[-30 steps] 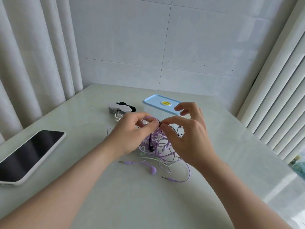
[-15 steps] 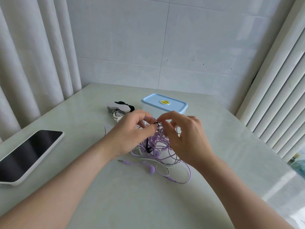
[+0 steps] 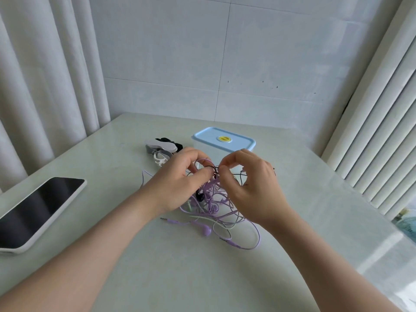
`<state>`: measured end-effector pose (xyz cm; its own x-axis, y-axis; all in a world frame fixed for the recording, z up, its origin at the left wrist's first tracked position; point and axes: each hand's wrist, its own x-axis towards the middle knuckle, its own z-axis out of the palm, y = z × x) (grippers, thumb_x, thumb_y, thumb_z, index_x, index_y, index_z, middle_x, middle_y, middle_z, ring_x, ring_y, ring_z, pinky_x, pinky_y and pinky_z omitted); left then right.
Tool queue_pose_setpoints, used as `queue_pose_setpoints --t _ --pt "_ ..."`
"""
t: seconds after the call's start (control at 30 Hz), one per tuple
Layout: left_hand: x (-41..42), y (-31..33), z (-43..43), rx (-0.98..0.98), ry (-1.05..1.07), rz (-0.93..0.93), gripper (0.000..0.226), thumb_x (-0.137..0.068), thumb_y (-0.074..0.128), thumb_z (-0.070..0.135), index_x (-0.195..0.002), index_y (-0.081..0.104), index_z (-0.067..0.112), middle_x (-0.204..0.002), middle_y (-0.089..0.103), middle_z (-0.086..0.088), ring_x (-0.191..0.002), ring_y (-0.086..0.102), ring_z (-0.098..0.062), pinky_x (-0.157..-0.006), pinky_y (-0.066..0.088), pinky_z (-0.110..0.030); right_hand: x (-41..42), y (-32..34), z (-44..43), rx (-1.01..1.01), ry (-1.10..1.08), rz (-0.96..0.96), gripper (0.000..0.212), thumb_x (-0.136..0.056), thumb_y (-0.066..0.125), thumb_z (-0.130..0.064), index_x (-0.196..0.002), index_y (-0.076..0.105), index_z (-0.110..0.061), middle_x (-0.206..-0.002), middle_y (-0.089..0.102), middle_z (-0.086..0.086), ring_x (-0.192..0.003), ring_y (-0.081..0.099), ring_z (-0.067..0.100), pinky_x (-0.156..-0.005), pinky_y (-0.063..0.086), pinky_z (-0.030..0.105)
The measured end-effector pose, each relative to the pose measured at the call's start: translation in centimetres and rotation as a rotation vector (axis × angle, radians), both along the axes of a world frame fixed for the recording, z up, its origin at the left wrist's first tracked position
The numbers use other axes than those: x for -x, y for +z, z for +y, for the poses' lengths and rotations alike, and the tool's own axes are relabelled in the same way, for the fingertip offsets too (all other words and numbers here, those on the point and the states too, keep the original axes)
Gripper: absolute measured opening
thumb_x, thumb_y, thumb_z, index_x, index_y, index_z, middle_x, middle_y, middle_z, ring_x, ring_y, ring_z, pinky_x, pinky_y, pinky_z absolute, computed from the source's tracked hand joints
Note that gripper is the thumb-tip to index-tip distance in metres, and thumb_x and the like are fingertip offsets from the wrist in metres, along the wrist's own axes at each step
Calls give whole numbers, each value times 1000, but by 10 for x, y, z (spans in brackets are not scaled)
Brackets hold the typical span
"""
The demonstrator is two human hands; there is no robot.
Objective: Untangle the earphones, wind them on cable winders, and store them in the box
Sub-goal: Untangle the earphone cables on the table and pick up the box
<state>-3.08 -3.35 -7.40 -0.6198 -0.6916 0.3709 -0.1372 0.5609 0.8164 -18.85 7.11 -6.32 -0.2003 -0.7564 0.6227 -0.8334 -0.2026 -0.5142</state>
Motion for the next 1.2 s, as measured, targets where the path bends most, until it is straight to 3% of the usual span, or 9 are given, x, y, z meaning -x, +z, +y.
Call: queue_pose_setpoints --t 0.2,0.3,0.47,0.57,0.67,0.87,0.97,1.1,1.2 --pt "5 -5 8 448 184 -196 30 -78 45 53 -89 57 28 -92 51 18 -90 49 -11 -92 41 -45 -9 1 0 -214 67 -272 26 -100 49 -14 -75 55 -13 -56 51 -18 -53 43 5 -54 32 15" --pt "5 -1 13 564 202 -125 18 -82 55 45 -86 53 28 -85 50 18 -80 50 -10 -86 44 -49 -11 -1 -3 -287 93 -391 27 -96 41 -20 -70 40 -12 -58 36 -13 -61 30 11 -57 29 29" --pt "0 3 11 612 234 74 24 -77 76 19 -92 57 19 -90 52 13 -76 55 -13 -80 49 -45 -1 1 -7 -263 51 -693 38 -90 43 -29 -85 48 8 -80 47 7 -77 41 19 -73 32 40" --pt "-3 5 12 635 265 100 37 -73 74 12 -105 56 15 -99 49 6 -82 48 -7 -82 45 -37 3 3 -8 -231 43 -818 24 -87 48 -31 -85 59 -10 -83 47 6 -82 43 22 -77 30 43" --pt "-3 7 14 710 249 66 23 -73 67 10 -95 65 16 -94 52 3 -76 48 -15 -75 47 -35 2 3 -8 -193 58 -904 18 -85 50 -30 -91 60 -17 -84 45 6 -82 43 24 -78 29 43" --pt "1 6 25 555 -29 -29 5 -82 71 20 -78 72 24 -71 64 10 -64 59 -15 -64 50 -33 2 4 -8 -158 77 -978 20 -80 53 -30 -82 59 -11 -81 45 11 -78 42 27 -76 33 46" --pt "5 4 24 380 -3 8 28 -98 63 25 -70 64 18 -60 63 4 -56 53 -13 -59 42 -26 1 6 -6 -164 104 -934 23 -84 55 -33 -77 63 -13 -78 51 11 -77 46 26 -76 34 46" --pt "8 -1 16 134 42 55 6 -96 73 25 -93 69 22 -65 74 4 -50 53 -10 -59 41 -20 1 5 -5 -149 168 -871 31 -103 48 -22 -79 62 -9 -77 56 8 -75 51 24 -73 41 40" --pt "9 -2 15 53 26 105 12 -91 80 32 -101 77 27 -77 77 7 -56 58 -10 -62 49 -25 1 5 -4 -117 210 -846 28 -108 44 -17 -87 62 -9 -79 63 4 -77 59 19 -75 48 33"
